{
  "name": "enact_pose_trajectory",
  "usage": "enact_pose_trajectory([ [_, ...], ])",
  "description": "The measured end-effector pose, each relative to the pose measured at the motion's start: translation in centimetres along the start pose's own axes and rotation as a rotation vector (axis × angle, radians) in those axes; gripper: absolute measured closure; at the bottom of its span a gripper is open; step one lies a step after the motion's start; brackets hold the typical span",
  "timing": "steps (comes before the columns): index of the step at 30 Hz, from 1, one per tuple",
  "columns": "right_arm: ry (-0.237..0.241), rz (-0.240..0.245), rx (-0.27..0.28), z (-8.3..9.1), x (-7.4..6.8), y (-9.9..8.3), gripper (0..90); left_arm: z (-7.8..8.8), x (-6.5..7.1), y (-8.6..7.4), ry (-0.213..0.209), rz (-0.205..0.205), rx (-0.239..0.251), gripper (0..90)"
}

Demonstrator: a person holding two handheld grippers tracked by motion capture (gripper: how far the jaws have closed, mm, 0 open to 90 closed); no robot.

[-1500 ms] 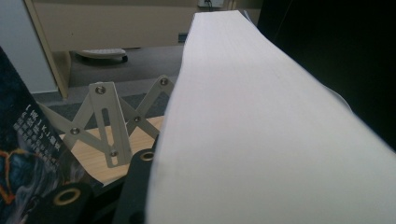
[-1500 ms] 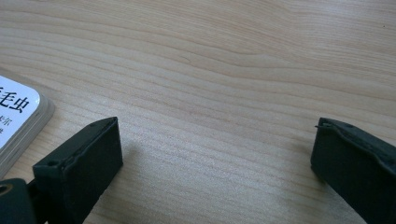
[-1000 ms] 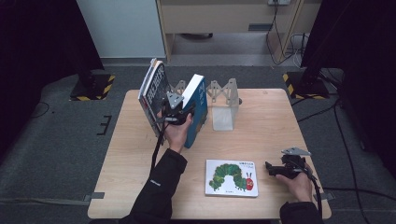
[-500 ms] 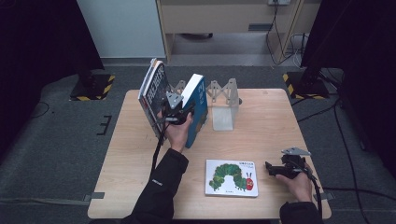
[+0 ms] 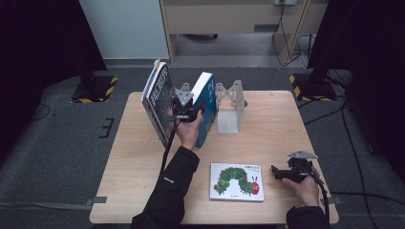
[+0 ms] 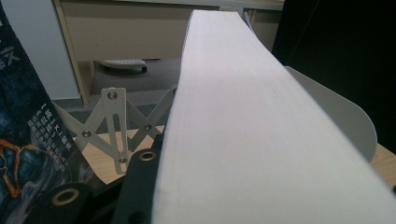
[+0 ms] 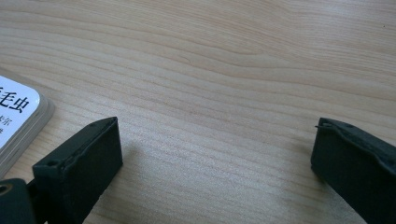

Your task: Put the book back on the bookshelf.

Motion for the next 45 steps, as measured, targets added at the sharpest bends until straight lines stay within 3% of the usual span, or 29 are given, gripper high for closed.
enact_pose_trajectory([
  [6,0.0,0.0,0.0,0.0,0.0,0.0,2.2,0.9,0.1,-0.5,0.002,-0.015,-0.01,55.6],
  [11,0.0,0.0,0.0,0.0,0.0,0.0,2.2,2.0,0.0,-0.9,-0.048,0.002,-0.003,54.4],
  [16,0.0,0.0,0.0,0.0,0.0,0.0,2.2,2.7,0.1,-1.1,-0.055,0.003,0.006,56.1],
  [21,0.0,0.0,0.0,0.0,0.0,0.0,2.2,2.5,0.2,-1.1,-0.025,0.001,0.01,59.0],
  [32,0.0,0.0,0.0,0.0,0.0,0.0,2.2,1.7,0.7,-1.0,-0.011,0.002,0.03,59.8],
  [41,0.0,0.0,0.0,0.0,0.0,0.0,2.2,1.3,1.0,-1.0,0.024,-0.033,0.028,60.2],
  [45,0.0,0.0,0.0,0.0,0.0,0.0,2.1,1.3,0.9,-0.9,0.034,-0.021,0.031,60.2],
])
Point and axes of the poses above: each handheld gripper's, and its own axes: z roughly backward along the jaws, y roughly out of its top, x roughly to its right, the point moved 8 cm from there along -z, roughly forward along the jaws, and after that the axes turned 8 degrees about -y, right-handed, at the moved point
